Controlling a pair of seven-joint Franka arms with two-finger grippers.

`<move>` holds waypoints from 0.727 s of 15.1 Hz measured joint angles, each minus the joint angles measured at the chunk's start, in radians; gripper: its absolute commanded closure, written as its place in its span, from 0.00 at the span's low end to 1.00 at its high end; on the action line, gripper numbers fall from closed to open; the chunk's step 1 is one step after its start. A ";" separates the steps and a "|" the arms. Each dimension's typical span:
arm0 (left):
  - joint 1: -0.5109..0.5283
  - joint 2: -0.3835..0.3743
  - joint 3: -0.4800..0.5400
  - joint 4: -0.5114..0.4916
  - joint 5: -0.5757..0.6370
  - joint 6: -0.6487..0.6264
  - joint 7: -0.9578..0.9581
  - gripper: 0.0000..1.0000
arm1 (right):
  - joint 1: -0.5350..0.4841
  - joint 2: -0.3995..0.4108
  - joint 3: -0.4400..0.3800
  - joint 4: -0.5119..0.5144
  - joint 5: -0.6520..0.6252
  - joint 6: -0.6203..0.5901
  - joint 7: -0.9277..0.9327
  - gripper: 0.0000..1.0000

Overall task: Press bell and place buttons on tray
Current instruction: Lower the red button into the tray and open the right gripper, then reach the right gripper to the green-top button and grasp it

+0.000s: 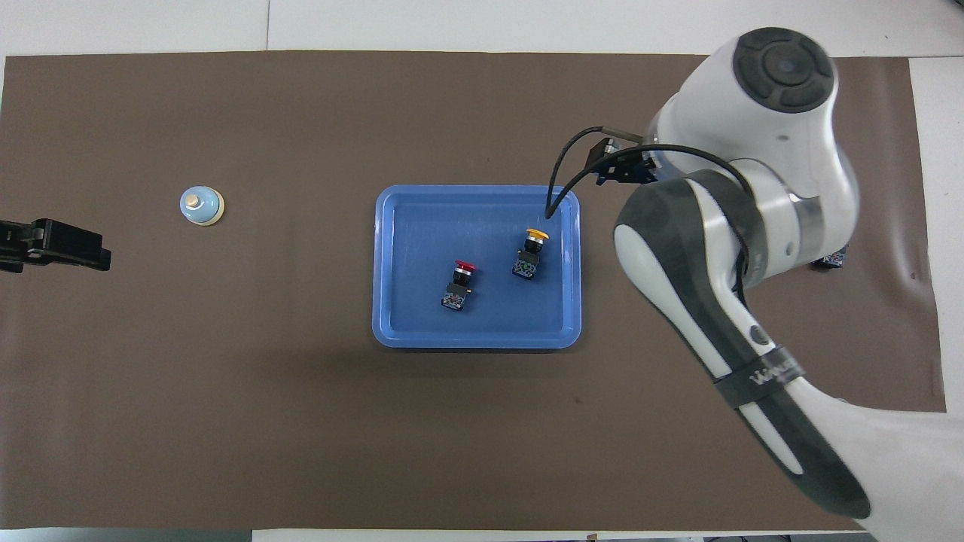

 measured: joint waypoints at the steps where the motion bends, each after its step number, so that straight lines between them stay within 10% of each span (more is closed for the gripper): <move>1: 0.000 0.000 0.000 0.000 0.000 0.000 0.000 0.00 | -0.036 0.000 0.000 -0.009 -0.003 0.001 -0.057 0.00; 11: 0.000 0.000 0.000 0.000 0.000 0.000 0.000 0.00 | -0.264 -0.008 -0.001 -0.294 -0.012 0.360 -0.344 0.00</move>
